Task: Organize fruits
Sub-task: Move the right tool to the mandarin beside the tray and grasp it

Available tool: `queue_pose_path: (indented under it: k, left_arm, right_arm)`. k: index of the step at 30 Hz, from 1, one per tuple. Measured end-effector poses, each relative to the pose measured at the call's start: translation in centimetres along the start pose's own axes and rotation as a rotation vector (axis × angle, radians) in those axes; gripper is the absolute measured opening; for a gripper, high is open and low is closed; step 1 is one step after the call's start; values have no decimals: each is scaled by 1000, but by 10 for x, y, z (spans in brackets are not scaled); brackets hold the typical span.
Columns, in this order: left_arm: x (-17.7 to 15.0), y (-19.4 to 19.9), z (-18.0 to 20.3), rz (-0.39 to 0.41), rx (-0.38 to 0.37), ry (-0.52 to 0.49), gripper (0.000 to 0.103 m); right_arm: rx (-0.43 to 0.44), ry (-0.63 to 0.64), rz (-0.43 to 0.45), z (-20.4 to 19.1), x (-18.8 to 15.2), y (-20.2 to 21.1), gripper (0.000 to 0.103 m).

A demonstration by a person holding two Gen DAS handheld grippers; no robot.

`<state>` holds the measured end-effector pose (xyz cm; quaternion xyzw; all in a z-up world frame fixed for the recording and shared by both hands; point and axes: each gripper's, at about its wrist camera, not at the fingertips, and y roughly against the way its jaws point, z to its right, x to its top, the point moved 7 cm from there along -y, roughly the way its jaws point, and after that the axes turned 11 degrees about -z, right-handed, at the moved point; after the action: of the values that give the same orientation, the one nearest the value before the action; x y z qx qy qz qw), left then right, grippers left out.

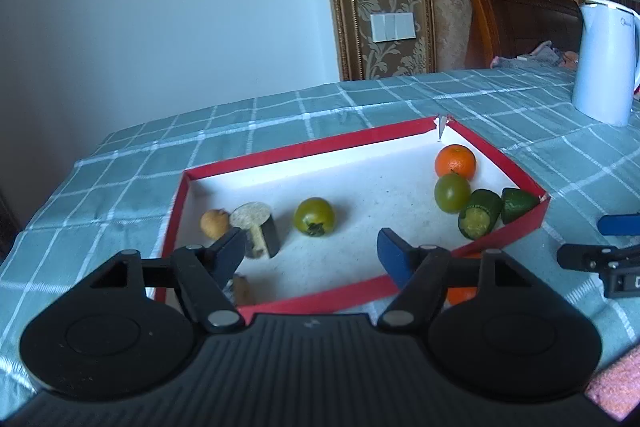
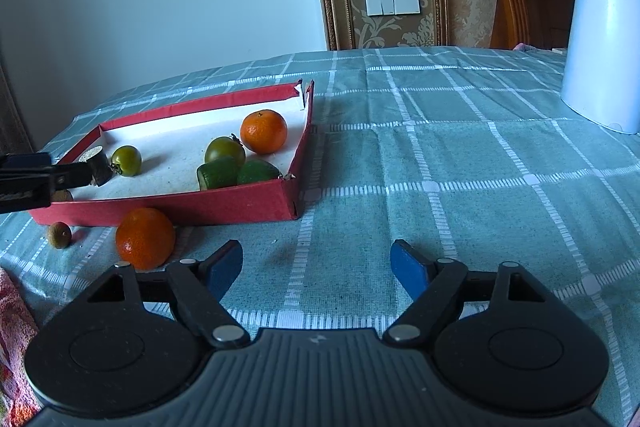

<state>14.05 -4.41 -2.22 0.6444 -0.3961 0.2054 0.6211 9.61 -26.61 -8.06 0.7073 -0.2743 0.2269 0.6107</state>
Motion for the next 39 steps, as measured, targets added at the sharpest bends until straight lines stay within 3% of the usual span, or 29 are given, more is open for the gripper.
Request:
queue_pose_path:
  k: [11, 16, 20, 25, 39]
  left_arm:
    - [-26, 16, -31, -26, 25, 111, 81]
    - [-40, 13, -48, -58, 34, 162, 83]
    - [-51, 13, -61, -67, 61, 187, 84]
    - [-58, 6, -72, -88, 59, 219, 84]
    - [-66, -7, -71, -118, 64, 223, 87]
  right_arm:
    - [21, 75, 21, -15, -2, 6, 81]
    - [125, 148, 24, -51, -10, 19, 81]
    - [90, 228, 82, -75, -8, 29, 81]
    - [64, 268, 87, -92, -7, 25, 81]
    - [72, 279, 21, -117, 0, -5, 80]
